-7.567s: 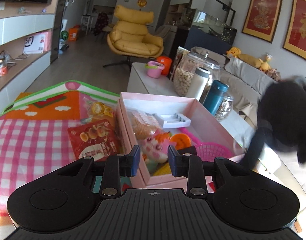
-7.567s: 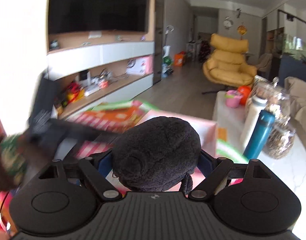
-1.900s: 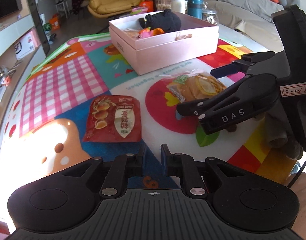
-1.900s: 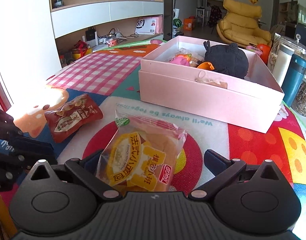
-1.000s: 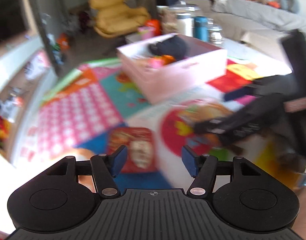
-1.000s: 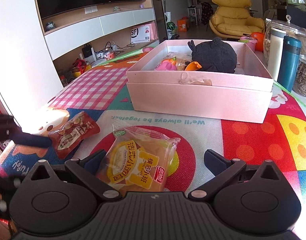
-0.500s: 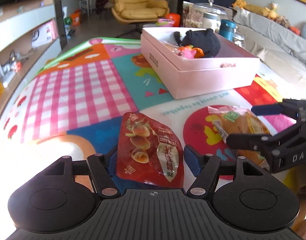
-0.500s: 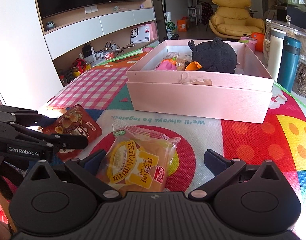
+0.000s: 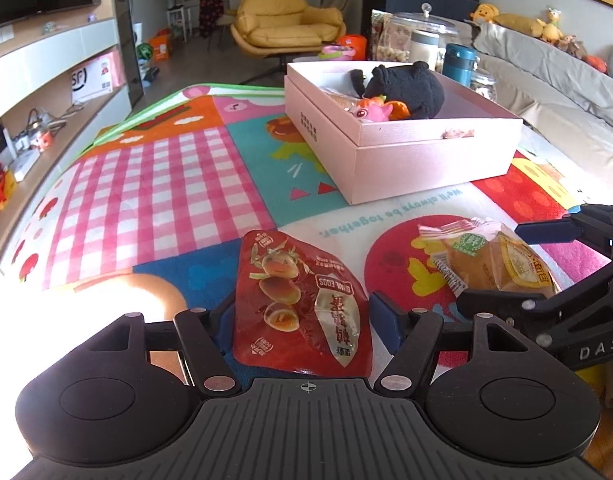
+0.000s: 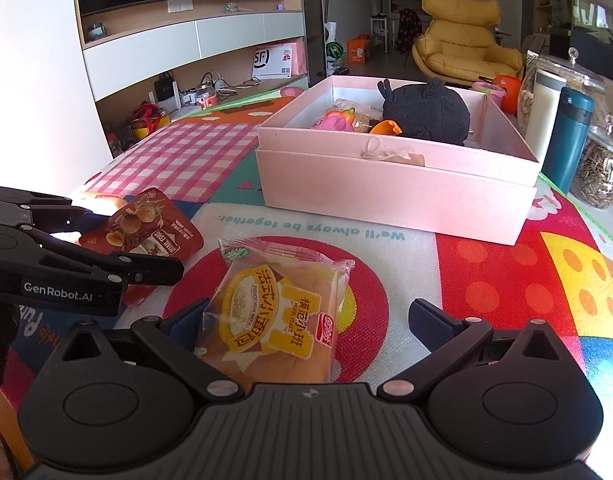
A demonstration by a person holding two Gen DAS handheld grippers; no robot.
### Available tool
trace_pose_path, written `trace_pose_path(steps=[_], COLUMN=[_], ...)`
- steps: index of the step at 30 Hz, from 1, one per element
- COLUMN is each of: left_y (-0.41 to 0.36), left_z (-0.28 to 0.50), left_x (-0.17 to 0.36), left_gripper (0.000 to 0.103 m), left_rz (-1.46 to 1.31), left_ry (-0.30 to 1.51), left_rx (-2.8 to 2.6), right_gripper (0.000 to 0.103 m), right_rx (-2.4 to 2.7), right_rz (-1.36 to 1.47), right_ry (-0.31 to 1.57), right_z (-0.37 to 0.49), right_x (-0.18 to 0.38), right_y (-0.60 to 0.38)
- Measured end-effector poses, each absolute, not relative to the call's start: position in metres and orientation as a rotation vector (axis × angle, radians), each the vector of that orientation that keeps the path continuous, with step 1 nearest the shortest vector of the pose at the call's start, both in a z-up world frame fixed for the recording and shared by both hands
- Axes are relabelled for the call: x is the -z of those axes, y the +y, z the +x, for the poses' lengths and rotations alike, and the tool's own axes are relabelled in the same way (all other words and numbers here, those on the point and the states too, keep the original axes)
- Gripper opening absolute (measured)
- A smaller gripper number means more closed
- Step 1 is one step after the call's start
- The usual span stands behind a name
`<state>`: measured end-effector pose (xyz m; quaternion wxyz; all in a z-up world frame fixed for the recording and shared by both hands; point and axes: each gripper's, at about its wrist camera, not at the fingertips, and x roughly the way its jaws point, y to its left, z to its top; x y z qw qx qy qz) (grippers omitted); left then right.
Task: Organize objects
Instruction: 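Carry the red snack bag into the pink box and open the left gripper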
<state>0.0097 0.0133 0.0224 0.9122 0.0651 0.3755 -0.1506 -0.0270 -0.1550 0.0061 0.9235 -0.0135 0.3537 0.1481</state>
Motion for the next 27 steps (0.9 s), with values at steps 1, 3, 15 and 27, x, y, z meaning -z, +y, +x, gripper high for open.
trace_pose_path(steps=[1, 3, 15, 27], left_y=[0.013, 0.013, 0.013, -0.014], left_z=[0.008, 0.003, -0.037, 0.036], left_x=[-0.022, -0.023, -0.034, -0.11], left_gripper=[0.071, 0.071, 0.071, 0.071], left_rz=[0.137, 0.136, 0.108, -0.062], left_ry=[0.773, 0.772, 0.734, 0.534], left_rx=[0.312, 0.321, 0.393, 0.39], right_gripper=[0.089, 0.075, 0.056, 0.056], right_rx=[-0.301, -0.318, -0.323, -0.33], right_rz=[-0.036, -0.049, -0.149, -0.154], right_ry=[0.726, 0.735, 0.702, 0.587], right_z=[-0.029, -0.033, -0.067, -0.08], right_x=[-0.008, -0.012, -0.044, -0.071], right_y=[-0.154, -0.152, -0.142, -0.155])
